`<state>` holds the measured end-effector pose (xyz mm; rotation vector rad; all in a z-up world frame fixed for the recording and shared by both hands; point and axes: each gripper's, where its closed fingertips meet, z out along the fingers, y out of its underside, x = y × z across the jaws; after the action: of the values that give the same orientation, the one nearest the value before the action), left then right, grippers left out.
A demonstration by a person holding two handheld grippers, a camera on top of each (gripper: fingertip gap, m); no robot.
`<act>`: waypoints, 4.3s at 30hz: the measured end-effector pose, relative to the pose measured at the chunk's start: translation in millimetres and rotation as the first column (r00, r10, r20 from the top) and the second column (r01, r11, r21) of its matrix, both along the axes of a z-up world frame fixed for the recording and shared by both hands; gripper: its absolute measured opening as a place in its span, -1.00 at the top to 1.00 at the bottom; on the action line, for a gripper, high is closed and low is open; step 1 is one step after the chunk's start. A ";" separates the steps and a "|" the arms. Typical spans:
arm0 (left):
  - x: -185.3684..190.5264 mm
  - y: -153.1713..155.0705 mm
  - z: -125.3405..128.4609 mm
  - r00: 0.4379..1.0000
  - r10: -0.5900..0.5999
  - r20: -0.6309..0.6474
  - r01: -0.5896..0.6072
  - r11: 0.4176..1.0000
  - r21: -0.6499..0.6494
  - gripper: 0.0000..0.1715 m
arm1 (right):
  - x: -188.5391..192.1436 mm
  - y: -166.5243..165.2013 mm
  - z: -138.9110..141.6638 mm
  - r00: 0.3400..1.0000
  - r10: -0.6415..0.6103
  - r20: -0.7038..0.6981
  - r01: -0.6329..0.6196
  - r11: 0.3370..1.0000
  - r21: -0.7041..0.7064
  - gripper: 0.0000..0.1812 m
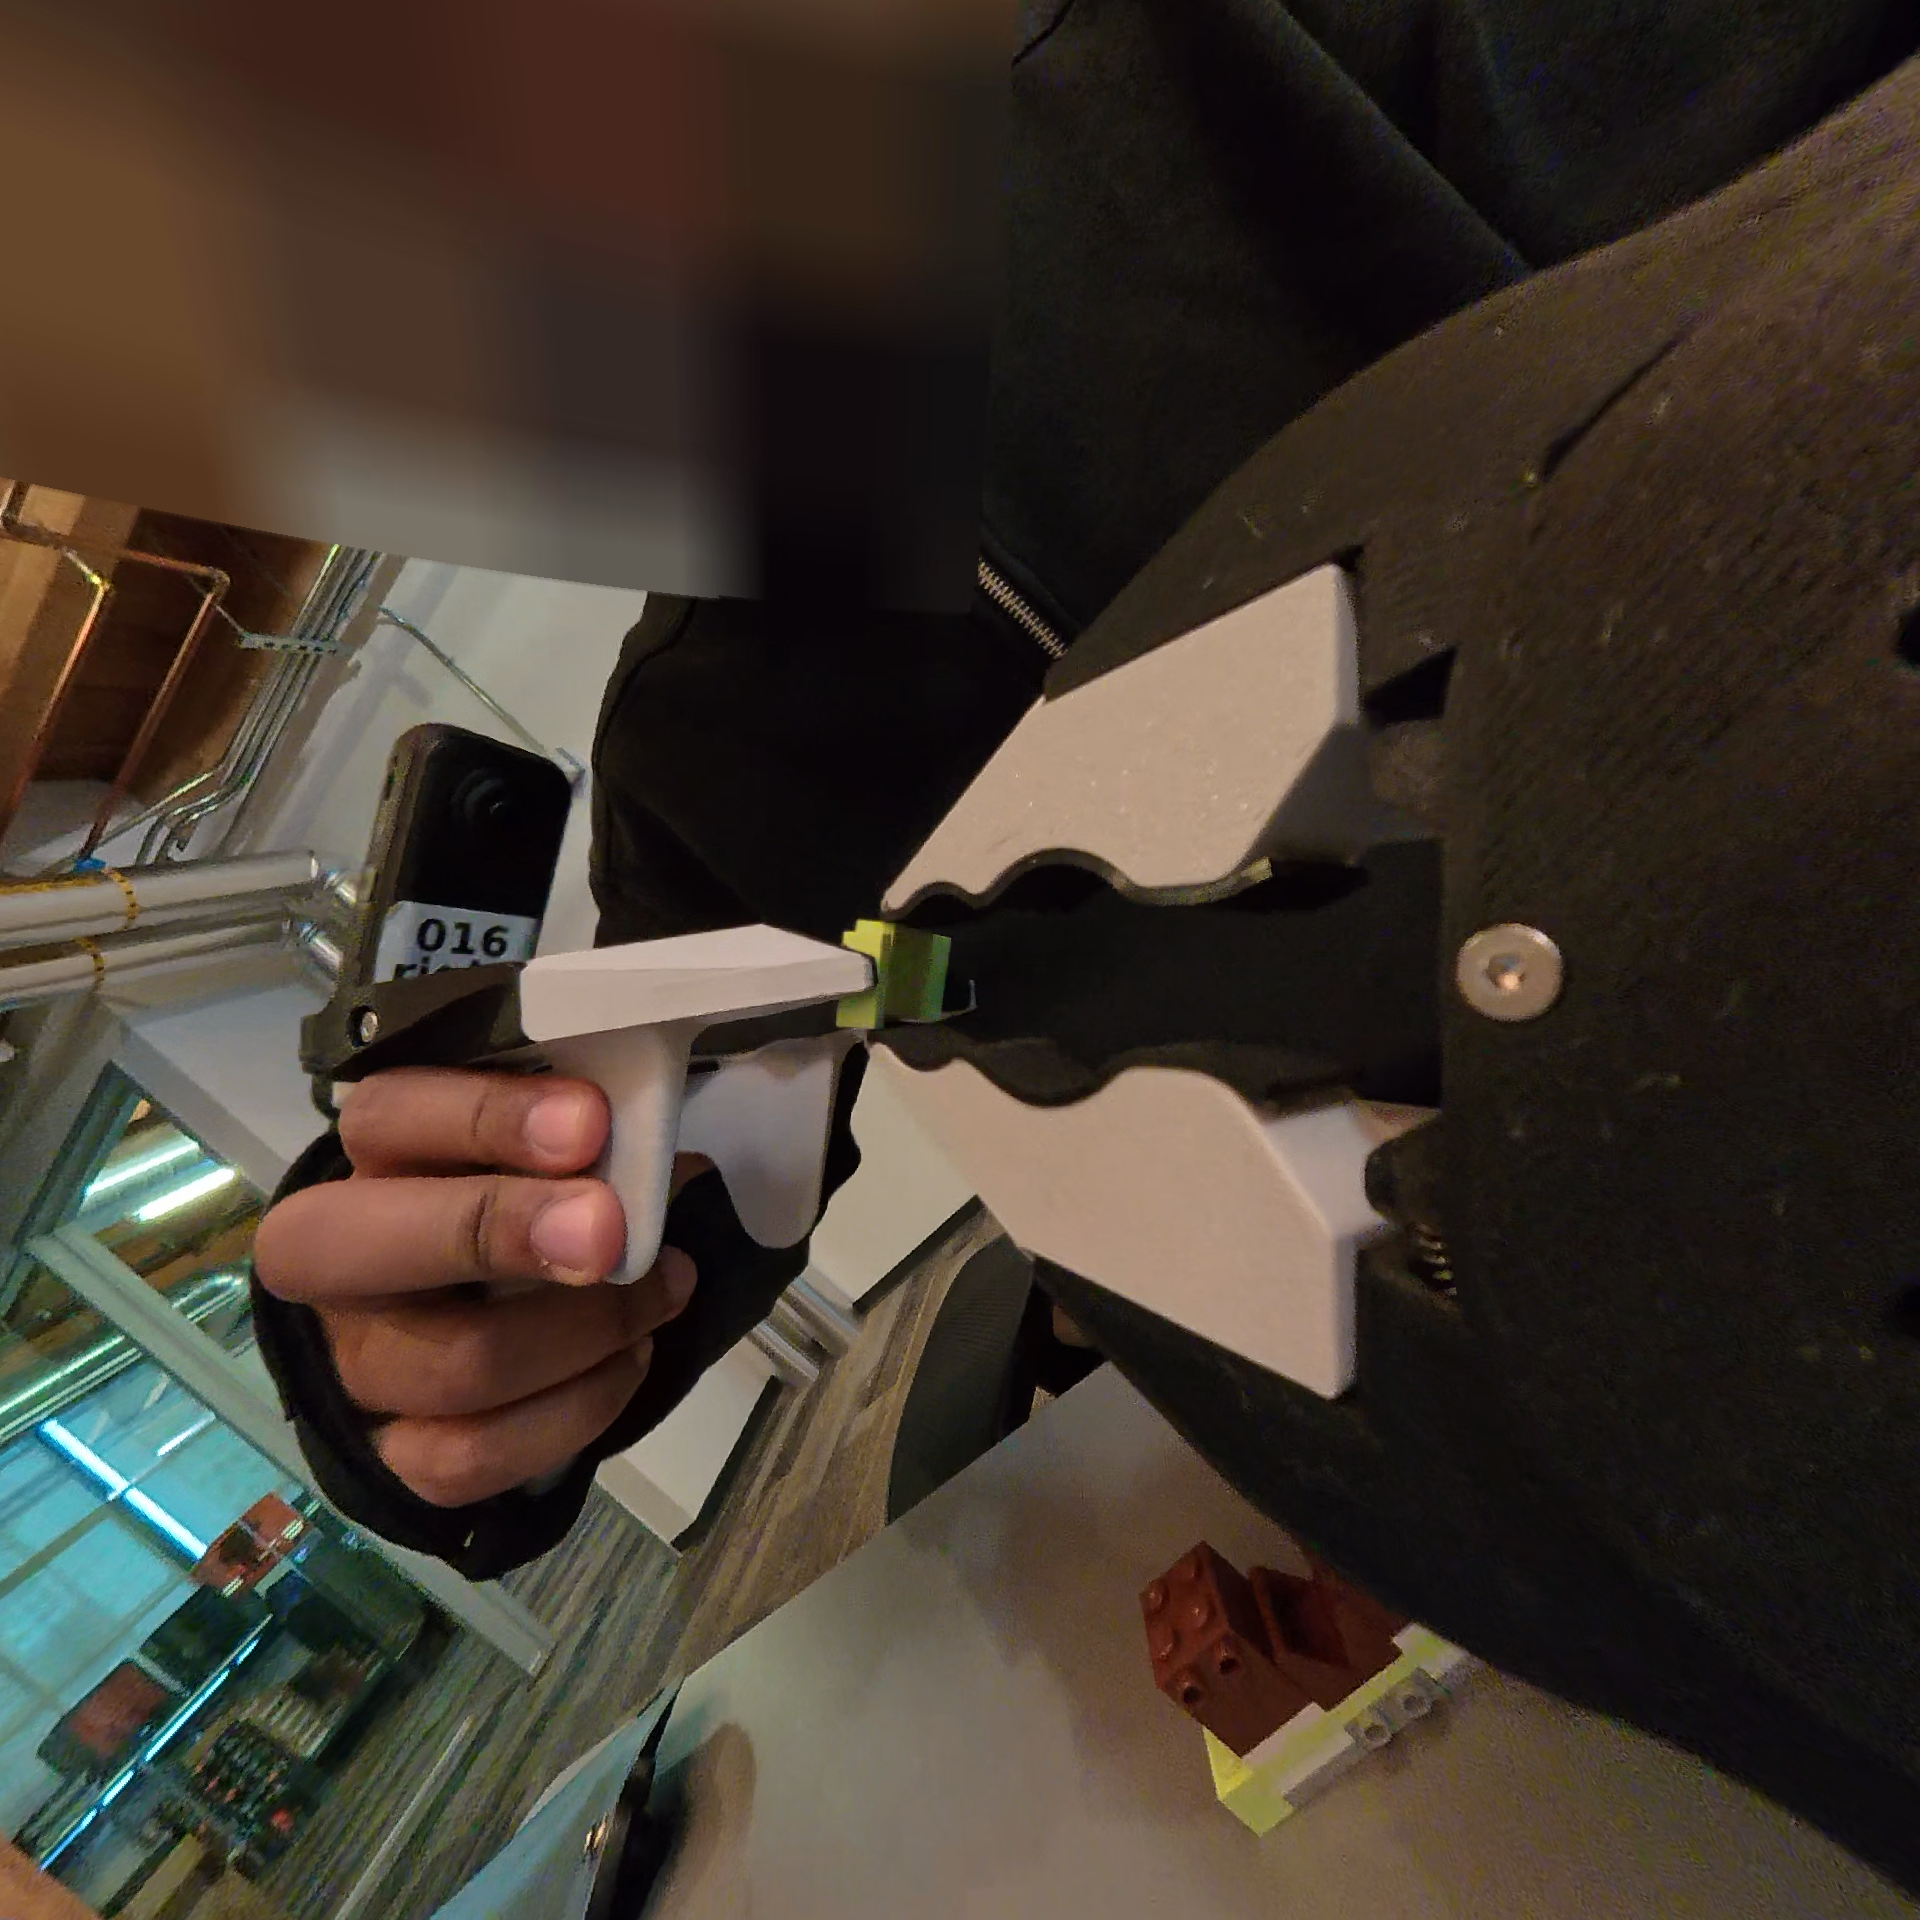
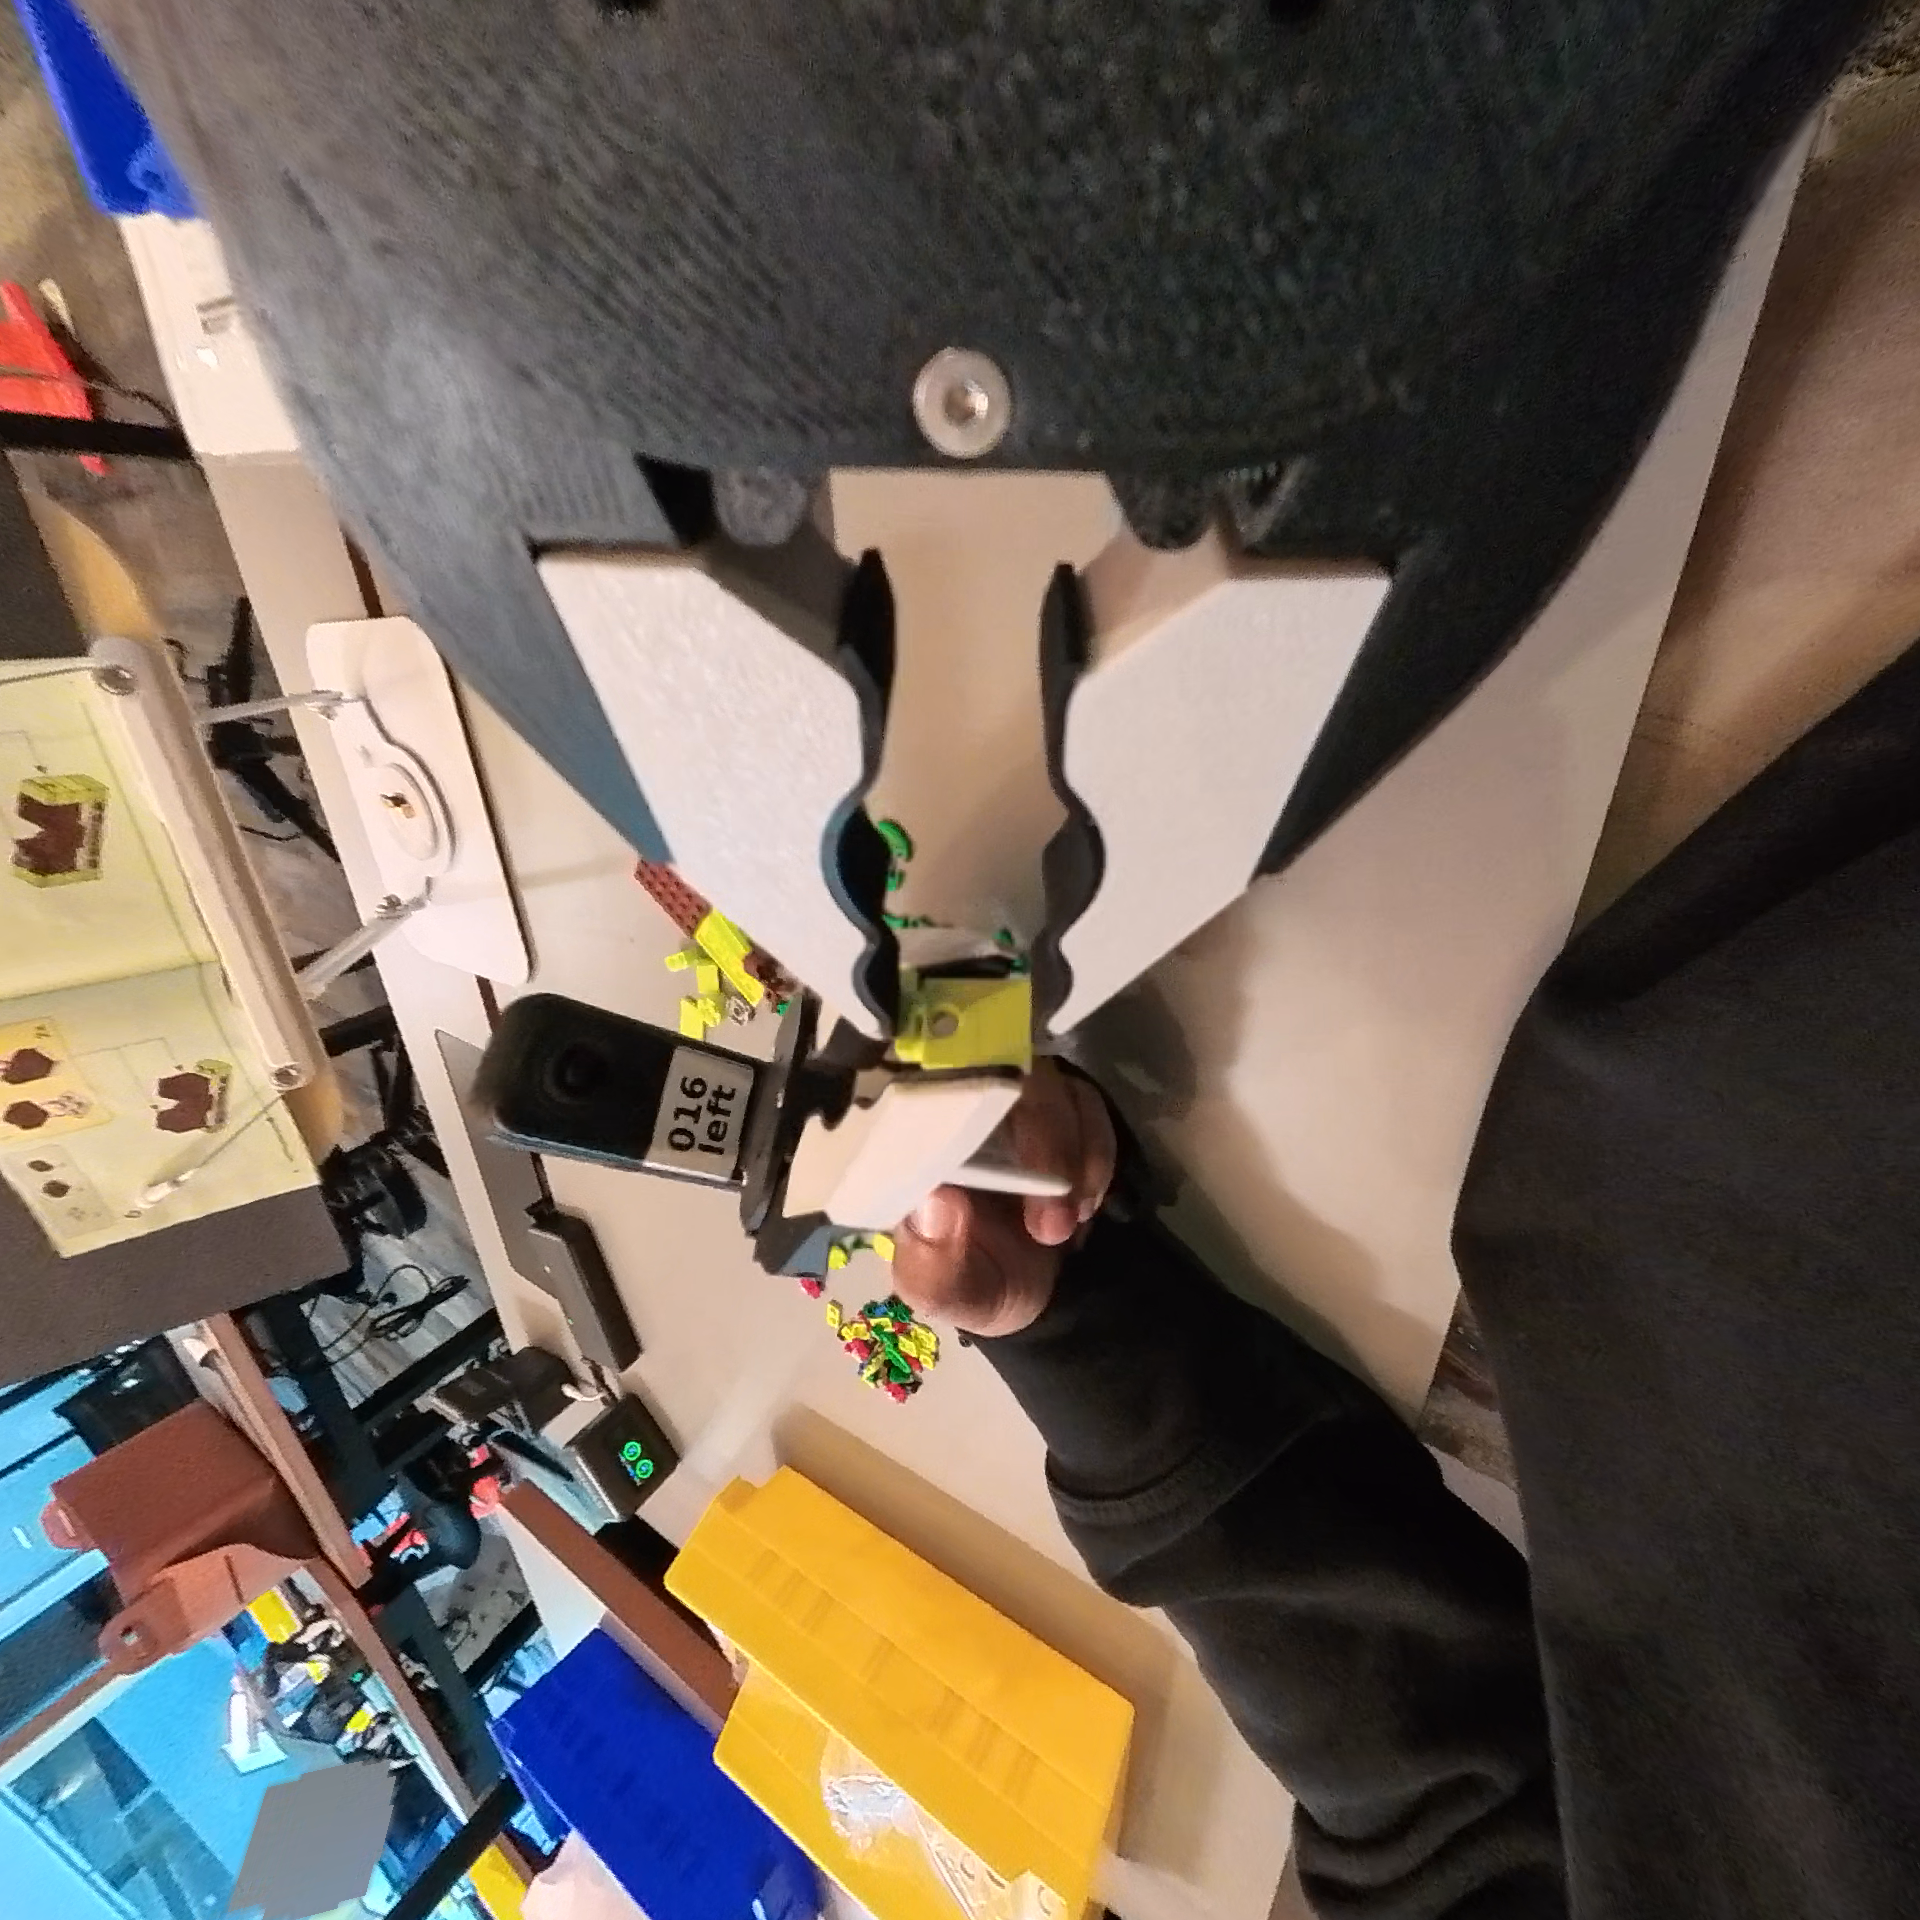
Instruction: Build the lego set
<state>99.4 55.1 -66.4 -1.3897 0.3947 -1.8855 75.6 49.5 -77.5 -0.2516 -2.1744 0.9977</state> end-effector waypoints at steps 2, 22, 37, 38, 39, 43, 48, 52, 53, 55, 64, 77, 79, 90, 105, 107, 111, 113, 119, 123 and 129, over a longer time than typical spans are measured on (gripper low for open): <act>-0.3 2.9 -1.6 1.000 0.015 -0.001 -0.015 1.000 -0.016 0.84 | -0.3 2.7 -1.5 1.000 -0.018 -0.013 0.018 1.000 0.013 0.75; 3.1 9.8 -12.2 0.997 0.047 -0.058 -0.050 0.997 -0.051 0.85 | 5.2 8.6 -9.8 0.999 -0.037 -0.032 0.040 0.994 0.097 0.75; 12.8 10.7 -18.7 0.990 0.043 -0.133 -0.051 0.997 -0.060 0.86 | 14.3 8.7 -16.2 0.999 0.007 0.052 -0.013 0.993 0.117 0.76; 12.7 11.4 -18.4 0.990 0.047 -0.130 -0.055 0.997 -0.060 0.86 | 14.2 9.3 -16.0 0.999 0.004 0.041 -0.010 0.992 0.126 0.76; 12.2 12.3 -17.7 0.991 0.053 -0.125 -0.061 0.996 -0.062 0.85 | 13.5 10.4 -15.2 1.000 -0.004 0.029 0.000 0.991 0.133 0.76; 2.5 17.7 -6.7 0.994 0.101 -0.034 -0.103 0.993 -0.060 0.75 | 5.6 20.1 -5.7 0.995 -0.075 -0.070 0.084 0.987 0.140 0.76; -0.4 29.4 -7.4 0.950 0.282 -0.134 -0.278 0.960 0.043 0.59 | 3.6 29.8 0.1 0.983 -0.167 -0.078 0.169 0.985 0.018 0.76; 1.3 32.8 -8.0 0.951 0.275 -0.142 -0.280 0.960 -0.016 0.60 | 2.7 38.8 8.2 0.963 -0.240 -0.121 0.228 0.968 -0.107 0.76; 3.2 33.2 -8.3 0.957 0.262 -0.122 -0.268 0.962 -0.040 0.59 | 2.7 39.8 8.1 0.958 -0.250 -0.142 0.237 0.966 -0.104 0.76; 5.8 35.4 -5.3 0.967 0.250 -0.058 -0.254 0.964 -0.082 0.62 | 2.6 39.6 5.2 0.949 -0.261 -0.177 0.253 0.965 -0.067 0.76; 9.5 39.8 1.7 0.964 0.267 0.018 -0.262 0.956 -0.129 0.84 | 6.3 37.5 7.5 0.914 -0.272 -0.302 0.274 0.961 -0.034 0.75; 22.4 33.5 -6.5 0.968 0.215 -0.132 -0.230 0.966 -0.114 0.84 | 12.9 26.1 2.2 0.954 -0.202 -0.220 0.191 0.979 -0.071 0.75; 23.3 33.2 -7.3 0.964 0.215 -0.156 -0.233 0.966 -0.110 0.84 | 13.6 25.8 1.9 0.958 -0.201 -0.203 0.186 0.978 -0.093 0.75; 23.2 32.9 -6.0 0.972 0.204 -0.114 -0.217 0.969 -0.120 0.85 | 13.4 25.6 1.5 0.968 -0.208 -0.137 0.196 0.976 -0.098 0.75; 28.5 26.3 1.1 0.982 0.147 -0.115 -0.162 0.977 -0.136 0.84 | 20.9 19.0 12.3 0.961 -0.163 -0.222 0.139 0.983 -0.118 0.76; 30.9 25.2 -0.6 0.979 0.143 -0.145 -0.162 0.978 -0.130 0.85 | 22.8 18.1 10.5 0.971 -0.146 -0.190 0.124 0.985 -0.122 0.76; 30.3 25.6 4.2 0.981 0.153 -0.119 -0.167 0.978 -0.122 0.84 | 21.9 18.6 13.6 0.981 -0.152 -0.118 0.134 0.980 -0.150 0.76; 28.7 27.3 2.2 0.974 0.179 -0.142 -0.195 0.975 -0.104 0.84 | 19.8 20.4 12.1 0.978 -0.171 -0.117 0.154 0.977 -0.146 0.76; 13.3 44.2 -11.7 0.804 0.432 -0.408 -0.434 0.896 0.094 0.84 | 14.7 42.6 19.8 0.949 -0.311 -0.059 0.265 0.884 -0.386 0.48; 3.5 52.2 -20.6 0.605 0.566 -0.561 -0.513 0.815 0.269 0.84 | 7.7 64.0 23.5 0.913 -0.376 0.158 0.384 0.666 -0.639 0.43; -2.7 58.1 -35.6 0.346 0.655 -0.672 -0.488 0.737 0.468 0.83 | 2.2 57.0 13.7 0.887 -0.271 0.373 0.460 0.473 -0.751 0.69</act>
<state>96.8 113.2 -101.9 -1.8855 0.4088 -0.4971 77.7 106.4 -63.8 -1.2776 -1.5011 1.7247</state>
